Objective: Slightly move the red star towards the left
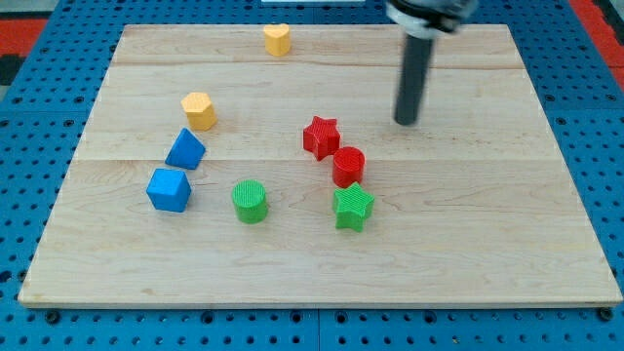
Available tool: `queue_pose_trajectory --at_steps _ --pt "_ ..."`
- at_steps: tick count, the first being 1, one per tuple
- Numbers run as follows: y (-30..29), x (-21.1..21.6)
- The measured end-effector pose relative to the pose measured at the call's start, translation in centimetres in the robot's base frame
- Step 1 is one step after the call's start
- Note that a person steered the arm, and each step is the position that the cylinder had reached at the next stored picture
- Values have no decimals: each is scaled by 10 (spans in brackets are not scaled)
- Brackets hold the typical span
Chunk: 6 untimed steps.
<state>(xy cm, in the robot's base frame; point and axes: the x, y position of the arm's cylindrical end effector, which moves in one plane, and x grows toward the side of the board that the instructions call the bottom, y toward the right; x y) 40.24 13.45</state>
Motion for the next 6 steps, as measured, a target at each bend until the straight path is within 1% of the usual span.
queue_pose_trajectory --at_steps 1,2,3,4,6 --pt "-22 30" --pt "-45 42" --pt "-81 37" --pt "-110 22" --pt "-94 -2"
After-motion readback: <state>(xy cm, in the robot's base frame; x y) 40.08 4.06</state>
